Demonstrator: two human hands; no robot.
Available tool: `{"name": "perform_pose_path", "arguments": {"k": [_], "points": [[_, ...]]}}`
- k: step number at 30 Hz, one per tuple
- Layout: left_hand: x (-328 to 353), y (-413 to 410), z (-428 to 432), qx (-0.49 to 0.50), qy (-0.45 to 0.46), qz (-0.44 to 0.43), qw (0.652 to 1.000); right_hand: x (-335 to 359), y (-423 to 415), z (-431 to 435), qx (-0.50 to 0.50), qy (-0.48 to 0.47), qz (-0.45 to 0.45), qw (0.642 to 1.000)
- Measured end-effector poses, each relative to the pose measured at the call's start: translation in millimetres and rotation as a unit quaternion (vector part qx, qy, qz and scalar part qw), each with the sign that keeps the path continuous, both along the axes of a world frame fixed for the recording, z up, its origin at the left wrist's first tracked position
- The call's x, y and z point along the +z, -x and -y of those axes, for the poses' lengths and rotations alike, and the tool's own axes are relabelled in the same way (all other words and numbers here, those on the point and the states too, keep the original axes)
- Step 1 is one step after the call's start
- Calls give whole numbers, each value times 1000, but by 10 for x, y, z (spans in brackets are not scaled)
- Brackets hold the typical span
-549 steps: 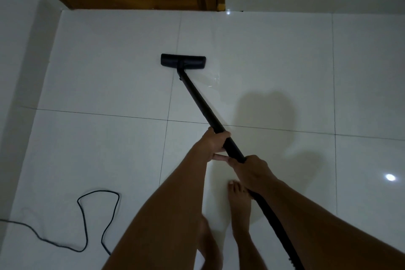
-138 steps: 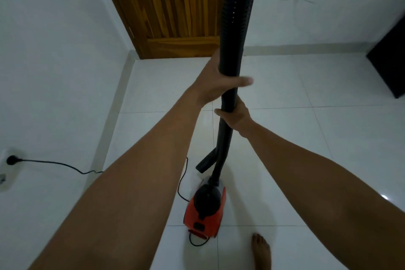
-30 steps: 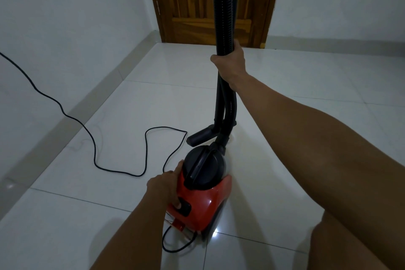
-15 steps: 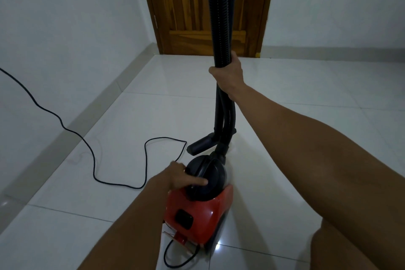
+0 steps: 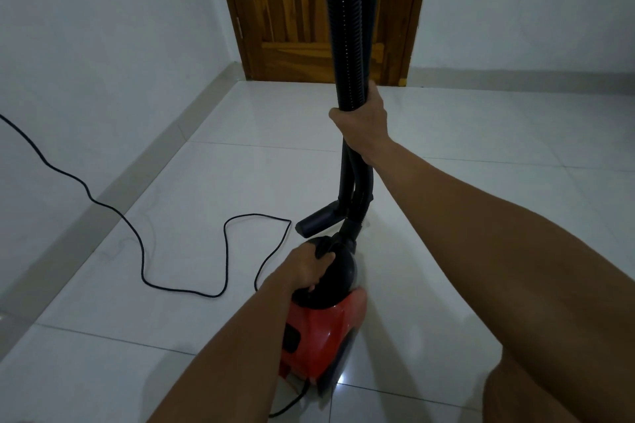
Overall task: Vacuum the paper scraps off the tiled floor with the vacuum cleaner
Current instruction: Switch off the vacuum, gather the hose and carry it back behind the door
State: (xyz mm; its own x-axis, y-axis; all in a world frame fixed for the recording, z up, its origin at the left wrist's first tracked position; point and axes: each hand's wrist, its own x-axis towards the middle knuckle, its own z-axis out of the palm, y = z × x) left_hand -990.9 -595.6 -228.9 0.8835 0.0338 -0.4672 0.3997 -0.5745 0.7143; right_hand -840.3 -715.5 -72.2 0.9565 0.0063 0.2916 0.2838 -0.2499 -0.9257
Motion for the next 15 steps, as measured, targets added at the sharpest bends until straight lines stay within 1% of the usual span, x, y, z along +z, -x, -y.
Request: {"name": "perform_pose_path", "arguments": {"k": [2,5,9,15], "points": [[113,-94,-14,-9,-27,22,999,77,-21,-61,-2,0,1,1000],[506,-235,-90,-8,-53,36,998,464,-67,-244,1,5,-12,1000],[1221,-405,-203,-19,-66,10,998,1220,-136,-401,-4,-1,-41,999],[2550,-570,-471,-19,-95,5,995,2477,-213,-574,-16,6,-31,999]]}}
